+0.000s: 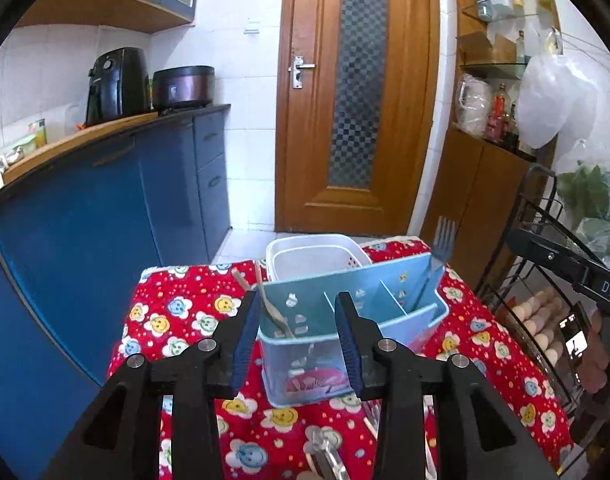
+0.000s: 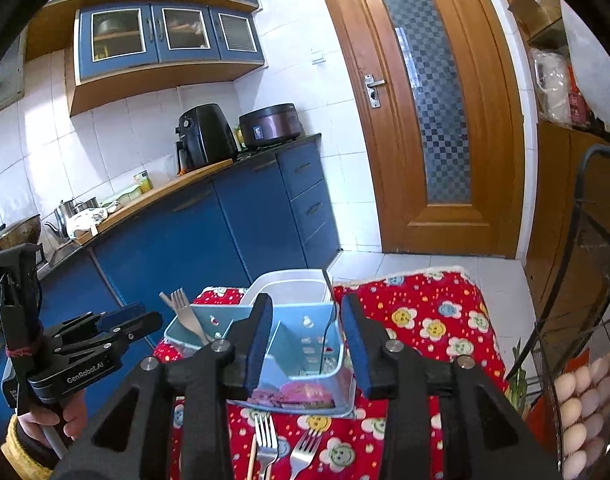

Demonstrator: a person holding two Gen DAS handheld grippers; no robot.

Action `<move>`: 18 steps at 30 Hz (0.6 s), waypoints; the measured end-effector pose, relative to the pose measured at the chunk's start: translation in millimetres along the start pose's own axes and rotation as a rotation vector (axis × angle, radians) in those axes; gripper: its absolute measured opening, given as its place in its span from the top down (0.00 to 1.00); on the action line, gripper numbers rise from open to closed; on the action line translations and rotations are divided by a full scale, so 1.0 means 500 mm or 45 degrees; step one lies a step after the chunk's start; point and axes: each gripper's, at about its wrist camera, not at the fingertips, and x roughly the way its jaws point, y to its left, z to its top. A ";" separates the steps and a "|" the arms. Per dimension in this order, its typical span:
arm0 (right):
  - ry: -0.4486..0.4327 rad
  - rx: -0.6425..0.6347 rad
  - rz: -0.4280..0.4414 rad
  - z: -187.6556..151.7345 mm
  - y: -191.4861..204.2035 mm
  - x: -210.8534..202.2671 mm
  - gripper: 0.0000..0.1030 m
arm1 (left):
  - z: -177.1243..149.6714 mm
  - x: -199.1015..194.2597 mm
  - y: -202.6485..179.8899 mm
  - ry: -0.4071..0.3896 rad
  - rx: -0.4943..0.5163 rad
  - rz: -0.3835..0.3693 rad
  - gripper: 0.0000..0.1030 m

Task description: Organize utensils

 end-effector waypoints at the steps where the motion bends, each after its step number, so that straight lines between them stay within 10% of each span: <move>1: 0.007 0.009 0.002 -0.004 0.000 -0.003 0.62 | -0.003 -0.004 0.000 0.001 0.003 -0.001 0.59; 18: 0.148 0.099 0.026 -0.110 0.007 -0.010 0.61 | -0.116 -0.013 0.015 0.165 -0.051 -0.022 0.56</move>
